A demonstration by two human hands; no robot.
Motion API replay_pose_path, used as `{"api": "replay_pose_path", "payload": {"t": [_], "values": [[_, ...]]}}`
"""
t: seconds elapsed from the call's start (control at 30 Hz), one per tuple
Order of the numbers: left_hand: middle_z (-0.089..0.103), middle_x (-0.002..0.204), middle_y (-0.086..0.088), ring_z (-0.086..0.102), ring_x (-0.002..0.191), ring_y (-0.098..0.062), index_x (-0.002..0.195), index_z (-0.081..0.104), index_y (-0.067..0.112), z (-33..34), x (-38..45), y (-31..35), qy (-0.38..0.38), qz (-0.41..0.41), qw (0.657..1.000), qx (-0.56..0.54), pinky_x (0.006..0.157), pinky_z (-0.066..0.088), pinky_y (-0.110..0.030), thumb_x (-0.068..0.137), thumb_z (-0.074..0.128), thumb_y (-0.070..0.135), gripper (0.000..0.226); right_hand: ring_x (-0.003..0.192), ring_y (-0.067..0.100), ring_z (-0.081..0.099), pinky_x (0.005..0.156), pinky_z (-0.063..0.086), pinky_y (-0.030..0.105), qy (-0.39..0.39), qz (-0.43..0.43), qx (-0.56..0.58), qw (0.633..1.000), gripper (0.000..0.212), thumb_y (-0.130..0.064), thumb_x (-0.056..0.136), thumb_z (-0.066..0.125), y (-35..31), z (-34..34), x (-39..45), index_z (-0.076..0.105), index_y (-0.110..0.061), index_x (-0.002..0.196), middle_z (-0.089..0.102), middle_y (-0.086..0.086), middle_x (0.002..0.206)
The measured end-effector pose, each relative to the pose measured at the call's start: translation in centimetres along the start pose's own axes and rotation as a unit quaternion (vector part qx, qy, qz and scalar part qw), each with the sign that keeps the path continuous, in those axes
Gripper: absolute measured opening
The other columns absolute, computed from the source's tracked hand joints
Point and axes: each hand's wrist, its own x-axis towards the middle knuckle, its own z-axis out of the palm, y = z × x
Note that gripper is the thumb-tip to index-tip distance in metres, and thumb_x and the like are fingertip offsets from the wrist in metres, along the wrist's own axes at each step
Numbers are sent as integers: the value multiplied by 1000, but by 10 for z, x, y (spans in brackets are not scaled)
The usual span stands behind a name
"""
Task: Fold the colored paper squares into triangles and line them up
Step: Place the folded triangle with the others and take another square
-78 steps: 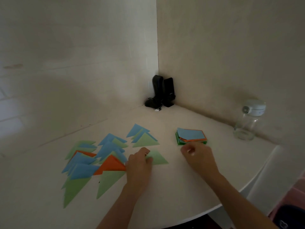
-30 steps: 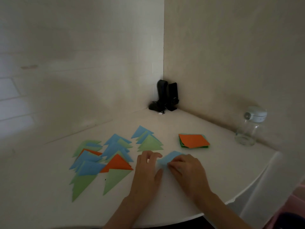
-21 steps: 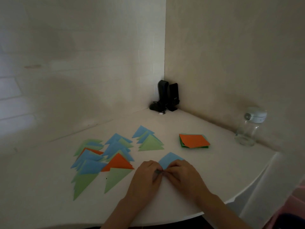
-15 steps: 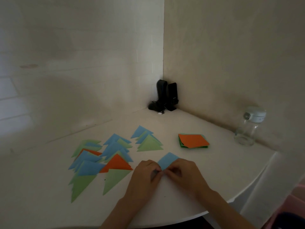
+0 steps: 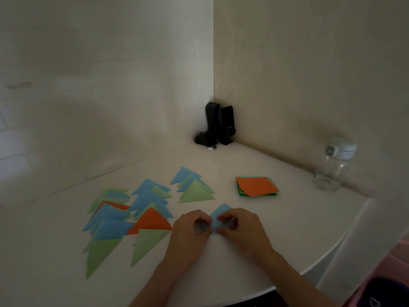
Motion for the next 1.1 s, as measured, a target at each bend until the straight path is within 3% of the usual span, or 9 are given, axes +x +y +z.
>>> {"api": "replay_pose_path", "payload": {"t": [0.1, 0.3, 0.43, 0.57, 0.67, 0.8, 0.93, 1.0, 1.1], "values": [[67, 79, 12, 61, 80, 1, 77, 67, 21, -3, -1, -1, -9, 4, 1000, 8, 70, 41, -5, 70, 72, -1, 24, 66, -1, 54, 68, 39, 5, -25, 3, 3, 1000, 24, -18, 69, 78, -2, -4, 2, 71, -25, 91, 57, -20, 80], [68, 79, 14, 62, 79, 2, 75, 66, 27, -6, -1, 0, -12, 16, 1000, 5, 71, 43, -7, 69, 66, 11, 17, 70, 3, 57, 73, 41, 10, -53, 7, 11, 999, 22, -12, 71, 77, 1, -13, 2, 73, -18, 92, 57, -15, 79], [67, 85, 16, 61, 84, 3, 81, 69, 24, -9, -3, -4, -31, 22, 999, 22, 75, 43, -7, 73, 68, 2, 24, 78, 3, 59, 75, 40, 7, -73, 19, -16, 997, 20, -15, 77, 72, 2, -14, 4, 74, -21, 96, 60, -9, 88], [65, 98, 16, 59, 95, 1, 92, 63, 34, -14, -5, -10, -72, 25, 997, 18, 85, 44, -16, 70, 46, 2, 42, 77, 4, 52, 65, 35, 2, -60, 3, -56, 997, 17, -30, 84, 67, -3, -10, 5, 72, -19, 95, 54, -7, 86], [62, 104, 15, 55, 101, 1, 100, 59, 35, -20, -7, -5, -112, 8, 994, 10, 87, 38, -11, 67, 41, 5, 48, 77, 7, 47, 64, 34, 8, -45, -7, -78, 996, 20, -31, 85, 66, -5, -2, 3, 69, -14, 94, 46, -4, 86], [57, 111, 15, 48, 107, 4, 108, 54, 33, -20, -14, 0, -114, 25, 993, 20, 92, 33, -8, 66, 47, 7, 50, 80, 9, 45, 75, 36, 24, -45, -24, -99, 994, 19, -28, 90, 59, -2, 4, 1, 65, -10, 93, 44, -3, 90], [53, 110, 20, 46, 104, 3, 109, 53, 33, -14, -18, -4, -69, 94, 991, 63, 92, 32, -8, 72, 51, 11, 42, 81, 11, 46, 71, 32, 18, -63, -47, -79, 994, 11, -23, 93, 55, -3, -2, 0, 61, -15, 90, 46, -2, 89], [56, 104, 15, 48, 98, -3, 106, 56, 26, -12, -18, -4, -57, 113, 988, 88, 88, 35, -12, 76, 50, 14, 33, 80, 12, 49, 68, 32, 13, -67, -67, -56, 994, 7, -21, 93, 56, -4, -6, 0, 56, -19, 86, 50, -2, 89], [59, 92, 8, 49, 87, -8, 93, 61, 20, -12, -16, -2, -39, 115, 984, 128, 77, 40, -22, 80, 52, 11, 18, 77, 10, 53, 68, 35, 8, -61, -102, -43, 992, 7, -20, 89, 62, -4, -8, -1, 63, -14, 84, 53, -4, 86]]}}
